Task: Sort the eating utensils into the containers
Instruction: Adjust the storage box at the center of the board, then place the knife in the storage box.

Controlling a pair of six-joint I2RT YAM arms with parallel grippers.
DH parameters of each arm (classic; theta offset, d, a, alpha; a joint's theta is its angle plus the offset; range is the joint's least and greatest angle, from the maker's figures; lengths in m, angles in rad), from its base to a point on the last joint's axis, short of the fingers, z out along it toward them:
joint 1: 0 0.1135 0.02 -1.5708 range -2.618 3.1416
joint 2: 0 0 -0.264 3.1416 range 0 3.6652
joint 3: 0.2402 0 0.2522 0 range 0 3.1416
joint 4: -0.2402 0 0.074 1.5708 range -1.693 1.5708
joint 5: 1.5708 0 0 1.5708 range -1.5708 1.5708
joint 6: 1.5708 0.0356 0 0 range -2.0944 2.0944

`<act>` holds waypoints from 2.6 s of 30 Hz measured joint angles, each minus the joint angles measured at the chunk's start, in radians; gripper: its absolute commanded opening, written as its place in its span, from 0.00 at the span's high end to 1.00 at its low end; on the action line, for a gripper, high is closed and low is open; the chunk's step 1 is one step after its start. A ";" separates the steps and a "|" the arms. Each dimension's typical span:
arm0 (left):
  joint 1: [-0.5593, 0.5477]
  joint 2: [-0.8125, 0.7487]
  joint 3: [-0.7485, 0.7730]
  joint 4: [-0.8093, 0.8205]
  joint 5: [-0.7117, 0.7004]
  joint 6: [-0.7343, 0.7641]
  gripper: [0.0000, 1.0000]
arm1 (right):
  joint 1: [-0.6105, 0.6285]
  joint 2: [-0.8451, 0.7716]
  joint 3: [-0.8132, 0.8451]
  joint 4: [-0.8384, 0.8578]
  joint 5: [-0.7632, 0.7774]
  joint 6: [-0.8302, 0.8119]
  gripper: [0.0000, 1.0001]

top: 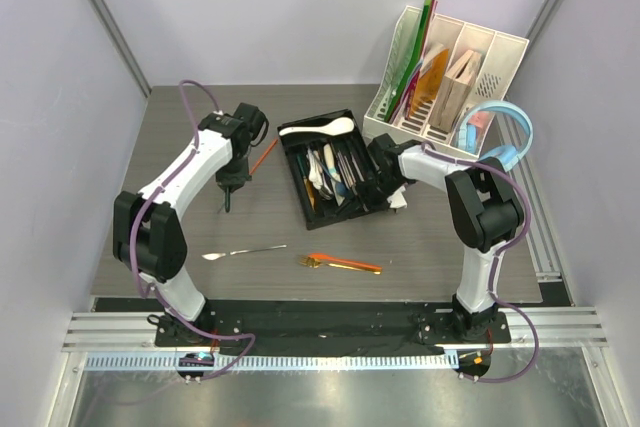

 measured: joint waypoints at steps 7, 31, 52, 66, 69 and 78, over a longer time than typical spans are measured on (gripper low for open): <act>0.000 -0.002 0.000 0.000 0.004 -0.013 1.00 | 0.029 0.000 -0.002 0.035 0.002 0.055 0.99; 0.001 -0.035 -0.039 0.017 0.000 -0.012 1.00 | 0.093 0.014 0.021 0.150 -0.032 0.100 0.58; 0.006 -0.093 -0.063 0.042 0.042 -0.063 1.00 | -0.234 -0.392 0.004 -0.232 0.105 -0.139 0.57; 0.003 -0.043 0.087 0.038 0.111 -0.093 1.00 | -0.393 -0.375 -0.087 -0.223 0.076 -0.312 0.60; -0.016 0.008 0.145 0.046 0.161 -0.089 1.00 | -0.417 -0.347 -0.122 -0.216 0.077 -0.386 0.61; -0.155 0.150 0.300 0.057 0.274 -0.019 1.00 | -0.437 -0.204 -0.167 -0.198 0.045 -0.575 0.62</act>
